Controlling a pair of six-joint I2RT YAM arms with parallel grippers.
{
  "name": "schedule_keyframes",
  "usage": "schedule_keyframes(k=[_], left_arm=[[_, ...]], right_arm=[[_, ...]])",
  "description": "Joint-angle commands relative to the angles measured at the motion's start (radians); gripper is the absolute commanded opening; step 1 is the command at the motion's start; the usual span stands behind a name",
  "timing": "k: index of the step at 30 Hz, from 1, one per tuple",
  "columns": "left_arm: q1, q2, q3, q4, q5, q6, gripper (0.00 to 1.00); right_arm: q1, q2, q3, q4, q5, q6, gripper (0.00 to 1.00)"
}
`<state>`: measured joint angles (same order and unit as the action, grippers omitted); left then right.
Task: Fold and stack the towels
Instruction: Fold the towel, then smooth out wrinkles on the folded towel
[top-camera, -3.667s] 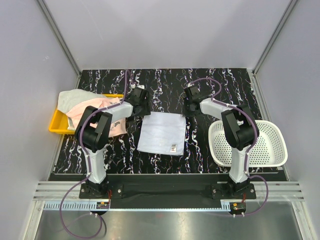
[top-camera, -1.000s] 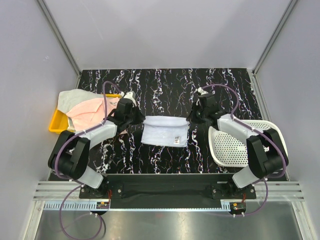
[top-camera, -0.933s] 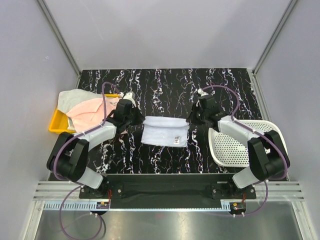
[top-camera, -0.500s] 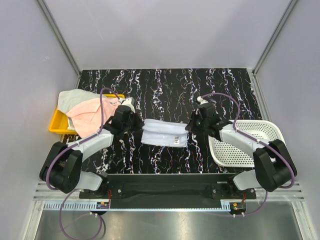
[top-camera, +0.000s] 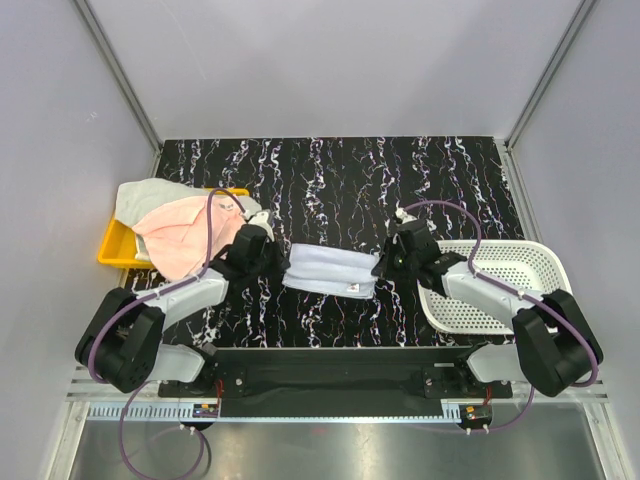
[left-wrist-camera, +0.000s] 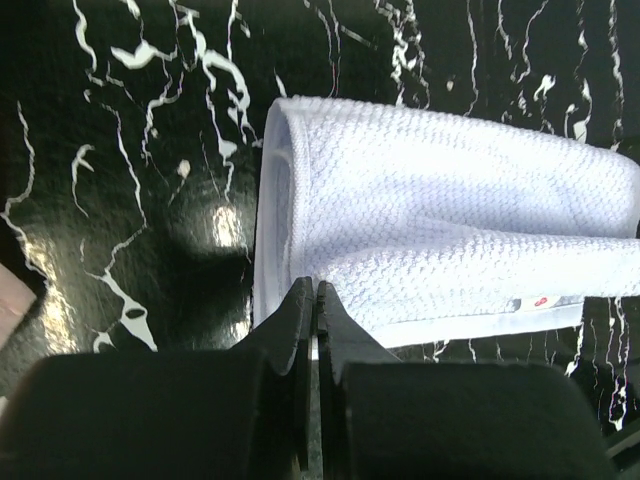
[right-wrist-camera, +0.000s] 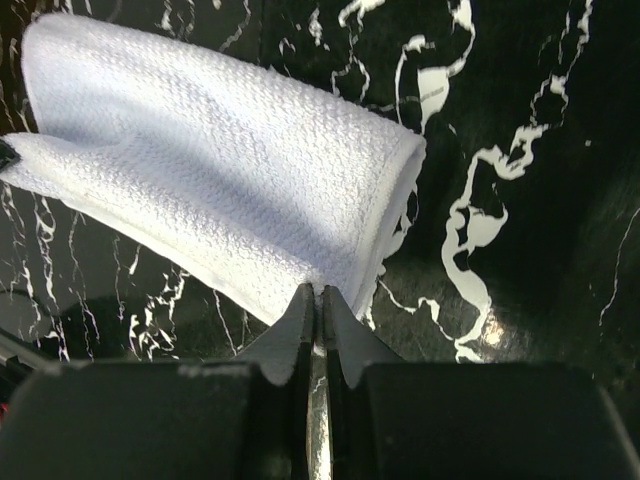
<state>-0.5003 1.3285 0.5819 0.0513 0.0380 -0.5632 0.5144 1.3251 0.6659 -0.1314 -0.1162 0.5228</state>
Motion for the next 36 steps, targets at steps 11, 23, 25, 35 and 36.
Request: schedule_keyframes(k=[11,23,25,35,36], left_arm=[[-0.018,-0.058,-0.067,0.036,-0.035,-0.007,0.02],[-0.046,-0.175,0.096,-0.24,-0.13,0.006,0.27],[-0.063,-0.157,0.125,-0.242,-0.124,0.006,0.27],[-0.15,0.124,0.216,-0.24,-0.162,-0.047,0.16],[-0.152,0.132,0.187,-0.243,-0.174,-0.075,0.15]], right_arm=[[0.035,-0.064,-0.083,0.041,0.003,0.048,0.16],[0.038,-0.211,-0.017,-0.143,0.085,0.055,0.37],[0.038,-0.193,0.006,-0.14,0.092,0.059,0.37],[0.173,0.036,0.014,-0.06,0.139,0.157,0.26],[0.183,0.039,0.003,-0.053,0.141,0.173,0.25]])
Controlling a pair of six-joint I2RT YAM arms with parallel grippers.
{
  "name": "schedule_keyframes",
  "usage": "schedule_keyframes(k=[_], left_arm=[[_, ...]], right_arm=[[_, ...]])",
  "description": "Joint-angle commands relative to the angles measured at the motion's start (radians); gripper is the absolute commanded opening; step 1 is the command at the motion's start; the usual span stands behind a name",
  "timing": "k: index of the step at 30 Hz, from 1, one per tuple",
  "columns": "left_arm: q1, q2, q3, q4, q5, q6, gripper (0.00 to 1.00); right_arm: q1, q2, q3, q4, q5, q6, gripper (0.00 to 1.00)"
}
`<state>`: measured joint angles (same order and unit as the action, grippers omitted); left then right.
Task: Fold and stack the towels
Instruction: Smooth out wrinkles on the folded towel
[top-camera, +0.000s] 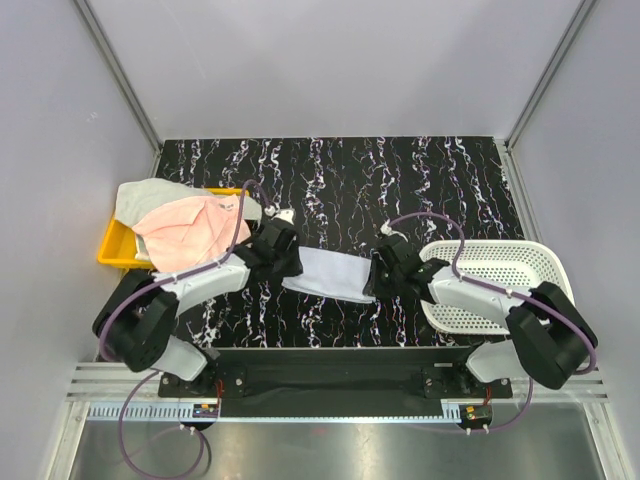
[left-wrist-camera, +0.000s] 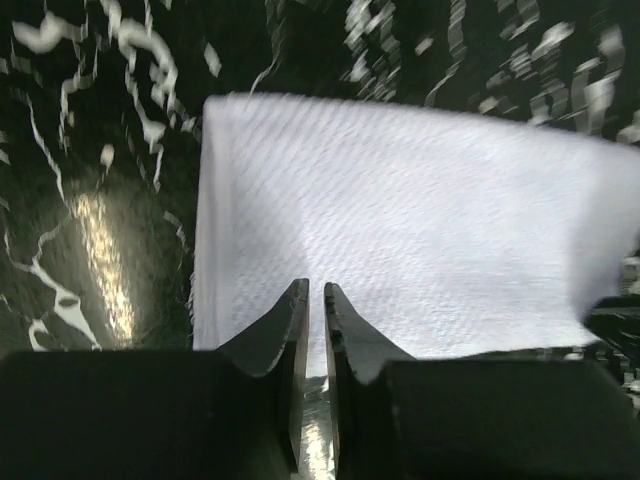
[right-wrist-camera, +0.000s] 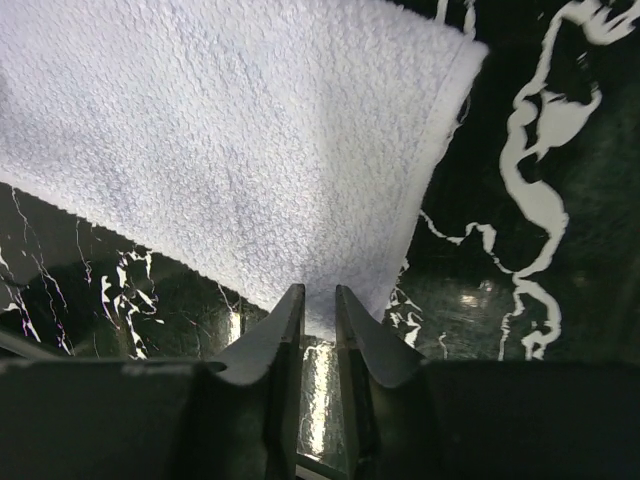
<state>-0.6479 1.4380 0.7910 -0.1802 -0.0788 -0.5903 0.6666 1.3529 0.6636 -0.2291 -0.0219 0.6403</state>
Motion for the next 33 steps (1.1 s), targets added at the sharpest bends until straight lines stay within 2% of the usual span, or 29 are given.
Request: schedule_keyframes(k=[1,4,8,16,24,29,33], left_arm=[[-0.006,0.033,-0.038,-0.012,-0.085,-0.06,0.13],[-0.006,0.048,-0.082,-0.033,-0.136,-0.104,0.08],[-0.006,0.058,-0.113,-0.035,-0.148,-0.131,0.08],[-0.004,-0.004,-0.122,-0.113,-0.188,-0.151,0.08],[-0.006,-0.119,-0.122,-0.211,-0.239,-0.151,0.13],[-0.007,-0.149,-0.052,-0.265,-0.234,-0.106,0.17],[-0.021,-0.156,0.01,-0.275,-0.214,-0.083,0.16]], right_arm=[[0.045,0.012,-0.018,0.056,0.048,0.065,0.24],[0.053,0.012,-0.054,0.068,0.057,0.082,0.23],[0.05,0.023,-0.065,0.074,0.053,0.087,0.23],[0.074,0.034,-0.044,0.073,0.04,0.065,0.26],[0.093,0.022,0.033,-0.05,0.109,0.032,0.28],[0.09,-0.047,0.067,-0.111,0.2,0.036,0.41],[0.07,-0.005,0.102,-0.089,0.175,0.03,0.52]])
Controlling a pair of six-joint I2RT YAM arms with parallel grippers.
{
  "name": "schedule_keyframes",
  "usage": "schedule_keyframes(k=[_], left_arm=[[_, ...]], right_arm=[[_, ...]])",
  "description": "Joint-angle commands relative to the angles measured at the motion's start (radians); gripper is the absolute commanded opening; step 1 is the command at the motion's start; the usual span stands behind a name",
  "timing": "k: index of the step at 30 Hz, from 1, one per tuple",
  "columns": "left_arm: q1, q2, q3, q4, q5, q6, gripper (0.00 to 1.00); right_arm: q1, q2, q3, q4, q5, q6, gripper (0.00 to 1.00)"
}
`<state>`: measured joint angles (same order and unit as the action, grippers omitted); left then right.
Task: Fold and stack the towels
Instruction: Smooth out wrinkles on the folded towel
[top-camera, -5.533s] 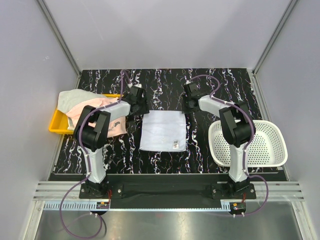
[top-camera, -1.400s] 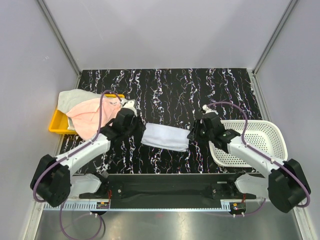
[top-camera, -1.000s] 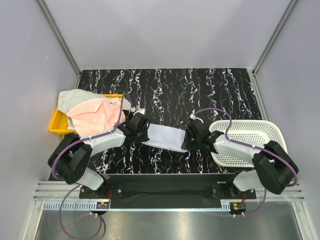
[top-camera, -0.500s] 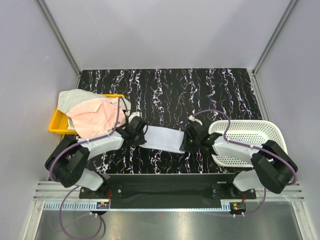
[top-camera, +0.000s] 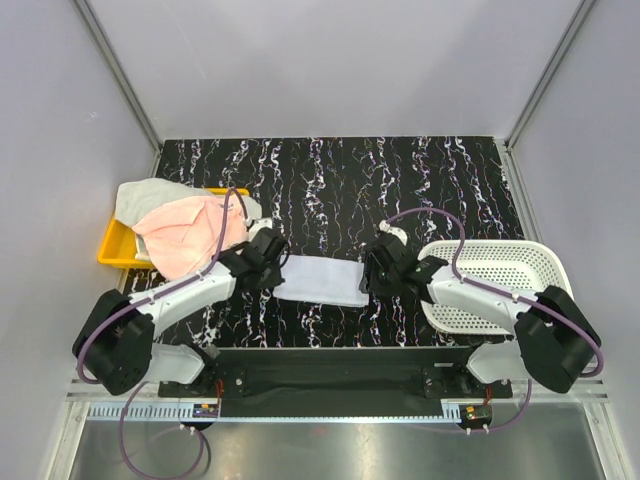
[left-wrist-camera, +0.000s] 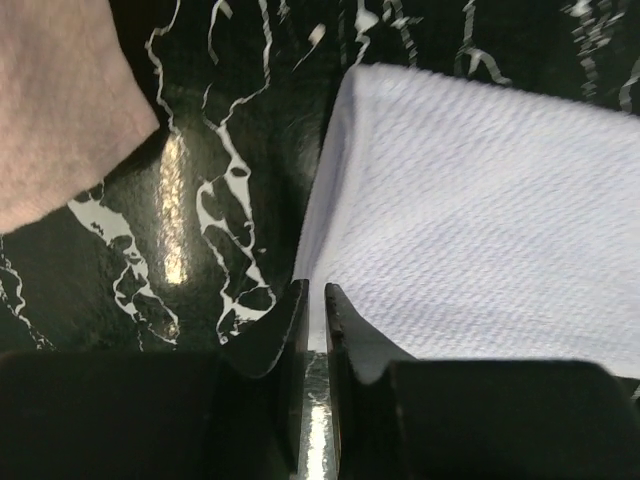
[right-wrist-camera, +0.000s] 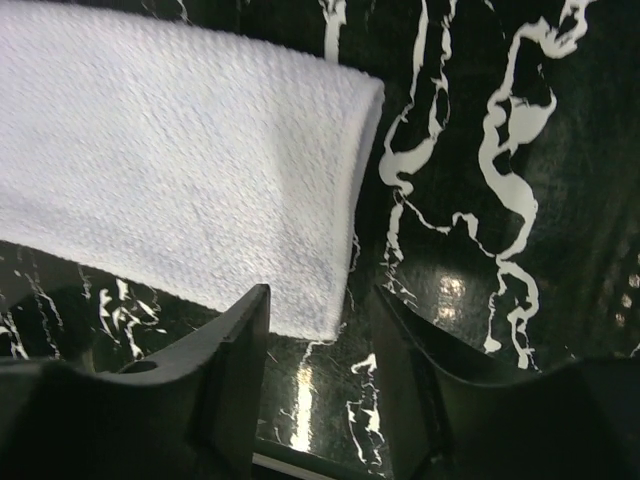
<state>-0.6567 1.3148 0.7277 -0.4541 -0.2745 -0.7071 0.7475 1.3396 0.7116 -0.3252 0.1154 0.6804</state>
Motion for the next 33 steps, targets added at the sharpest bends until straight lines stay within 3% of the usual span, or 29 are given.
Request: schedule_keyframes(k=[1,5,11,20,24,26,29,33], left_arm=[[-0.015,-0.031,0.088,-0.008,-0.017,0.035,0.17],[-0.032,-0.026,0.118,-0.014,0.003,0.047,0.16],[-0.038,-0.069,0.113,-0.023,0.029,0.057,0.17],[-0.06,-0.077,0.081,0.04,0.087,0.038,0.17],[-0.075,-0.055,0.079,0.081,0.109,0.026,0.19],[-0.083,-0.037,0.082,0.091,0.118,0.02,0.19],[-0.09,-0.019,0.084,0.117,0.139,0.008,0.21],[-0.122,0.027,0.082,0.198,0.192,-0.011,0.29]], right_arm=[[-0.014,0.021,0.057,0.023,0.03,-0.008,0.54],[-0.023,0.113,0.092,0.052,0.017,-0.004,0.63],[-0.023,0.191,0.091,0.08,0.012,0.031,0.65],[-0.011,0.293,0.095,0.106,0.004,0.057,0.52],[-0.007,0.302,0.092,0.106,0.009,0.057,0.37],[-0.005,0.305,0.094,0.094,0.018,0.057,0.18],[-0.004,0.3,0.098,0.063,0.036,0.048,0.01],[-0.004,0.277,0.092,0.049,0.049,0.044,0.0]])
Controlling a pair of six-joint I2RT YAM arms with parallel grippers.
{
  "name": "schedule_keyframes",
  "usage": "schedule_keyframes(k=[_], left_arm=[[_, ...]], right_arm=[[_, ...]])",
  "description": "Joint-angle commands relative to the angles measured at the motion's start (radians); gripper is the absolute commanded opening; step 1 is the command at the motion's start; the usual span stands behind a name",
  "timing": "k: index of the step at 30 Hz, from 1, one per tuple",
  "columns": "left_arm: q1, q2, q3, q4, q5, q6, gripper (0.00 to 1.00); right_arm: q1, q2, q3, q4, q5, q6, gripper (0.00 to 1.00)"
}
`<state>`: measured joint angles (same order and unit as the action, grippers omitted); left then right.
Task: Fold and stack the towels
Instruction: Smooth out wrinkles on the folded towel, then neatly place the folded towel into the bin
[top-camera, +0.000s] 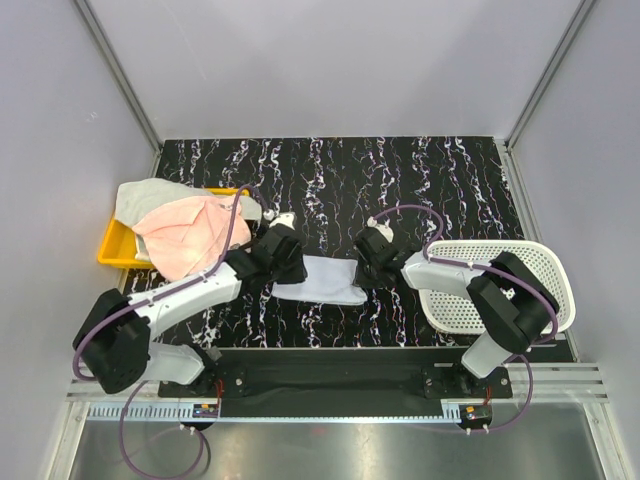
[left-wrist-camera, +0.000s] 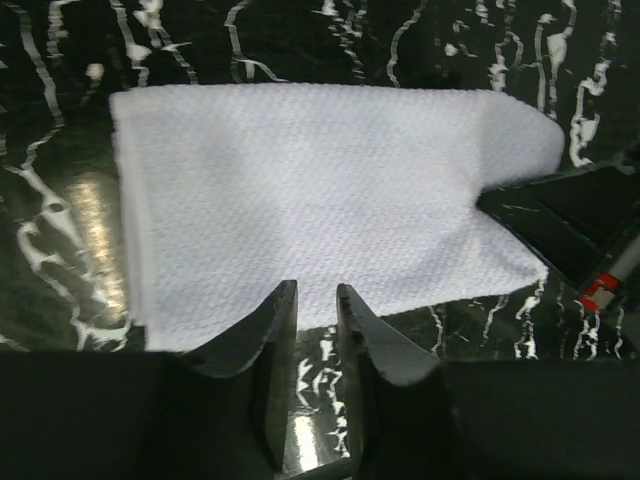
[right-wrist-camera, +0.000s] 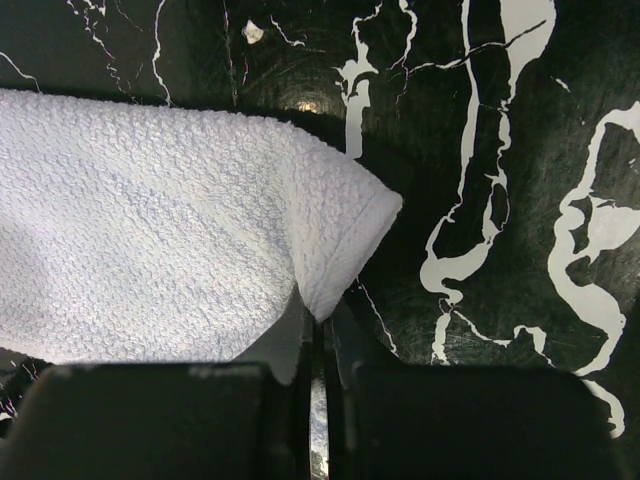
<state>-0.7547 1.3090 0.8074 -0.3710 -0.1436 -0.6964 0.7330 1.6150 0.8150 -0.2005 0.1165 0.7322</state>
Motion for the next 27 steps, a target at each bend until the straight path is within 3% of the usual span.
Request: schedule_keyframes(k=[1,6,9,10,14,17,27], left_arm=[[-0.035,0.048,0.009,0.121,0.062,-0.029,0.29],[-0.097,0.137,0.055,0.148,0.061,-0.052,0.33],[-0.115,0.173,0.076,0.149,0.052,-0.064,0.35],[-0.118,0.182,0.081,0.144,0.049,-0.068,0.37],[-0.153,0.209,0.121,0.118,0.003,-0.074,0.43],[-0.179,0.246,0.167,0.096,-0.022,-0.077,0.46],[-0.279,0.455,0.402,-0.035,-0.155,-0.104,0.54]], right_arm=[[0.012,-0.003,-0.014,-0.074,0.04,-0.002,0.0],[0.043,-0.018,-0.03,-0.05,0.018,0.055,0.02],[0.068,-0.052,-0.051,-0.031,0.028,0.096,0.27],[0.068,-0.07,-0.06,-0.031,0.038,0.105,0.44],[0.066,-0.26,-0.082,-0.147,0.112,0.098,0.69],[0.06,-0.349,-0.07,-0.256,0.173,0.102,0.77],[0.043,-0.783,0.016,-0.554,0.333,0.13,0.78]])
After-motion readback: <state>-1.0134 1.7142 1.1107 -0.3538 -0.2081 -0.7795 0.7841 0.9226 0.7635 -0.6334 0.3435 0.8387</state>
